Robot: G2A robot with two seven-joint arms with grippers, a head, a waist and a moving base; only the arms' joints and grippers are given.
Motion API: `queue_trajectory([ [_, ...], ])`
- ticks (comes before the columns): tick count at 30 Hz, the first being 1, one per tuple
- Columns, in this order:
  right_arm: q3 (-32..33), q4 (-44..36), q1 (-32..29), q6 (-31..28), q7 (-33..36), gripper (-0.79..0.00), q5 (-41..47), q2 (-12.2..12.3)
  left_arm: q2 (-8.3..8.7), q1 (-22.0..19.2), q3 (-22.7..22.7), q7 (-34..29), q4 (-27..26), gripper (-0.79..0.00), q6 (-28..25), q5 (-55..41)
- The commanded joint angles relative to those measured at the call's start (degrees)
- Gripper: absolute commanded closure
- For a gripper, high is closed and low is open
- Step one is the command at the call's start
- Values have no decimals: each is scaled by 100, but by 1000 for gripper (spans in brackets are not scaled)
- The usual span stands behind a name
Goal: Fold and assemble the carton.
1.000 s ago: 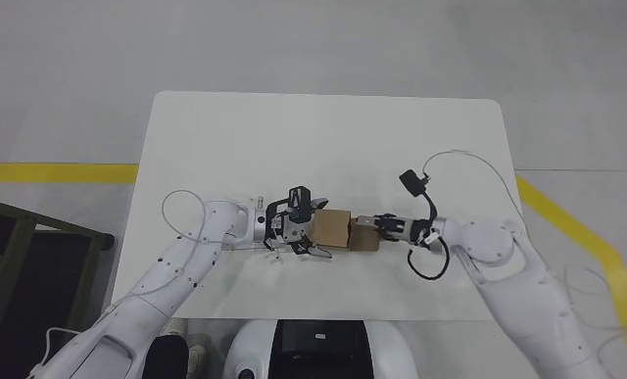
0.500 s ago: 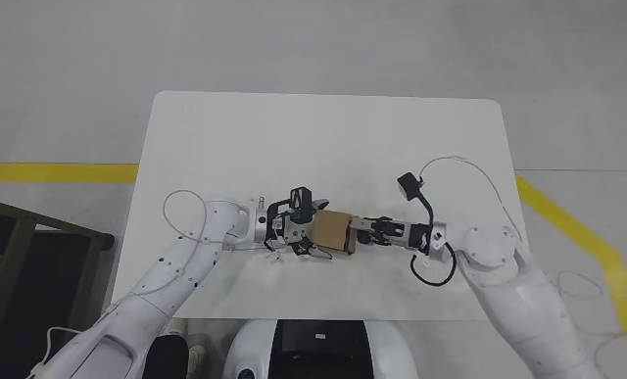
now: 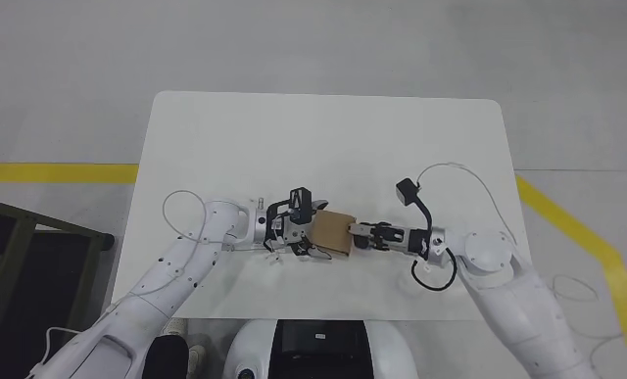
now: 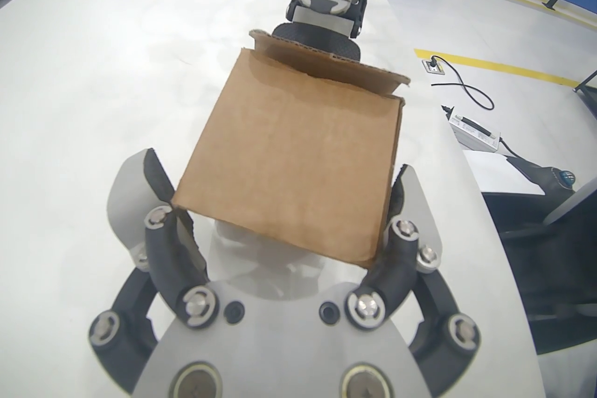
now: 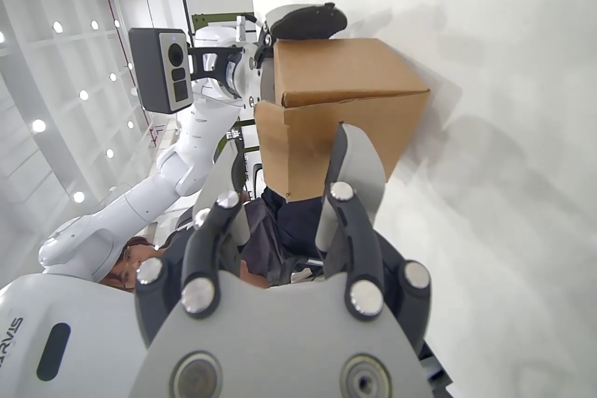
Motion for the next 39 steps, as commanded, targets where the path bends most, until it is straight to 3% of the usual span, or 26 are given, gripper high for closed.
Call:
queue_trajectory([
  [1,2,6,-28,-52,7,-320,30,1,5,3,-2,-9,-1,-785,0,-5],
  [6,11,28,-75,-42,30,-305,-47,13,15,5,-1,-31,-12,-785,0,-27],
  [12,48,15,-165,7,41,-203,-141,35,20,-1,16,-39,-21,-785,0,-39],
  [39,-20,-105,-181,247,32,-132,-544,69,9,-46,70,-69,15,-785,0,-93],
])
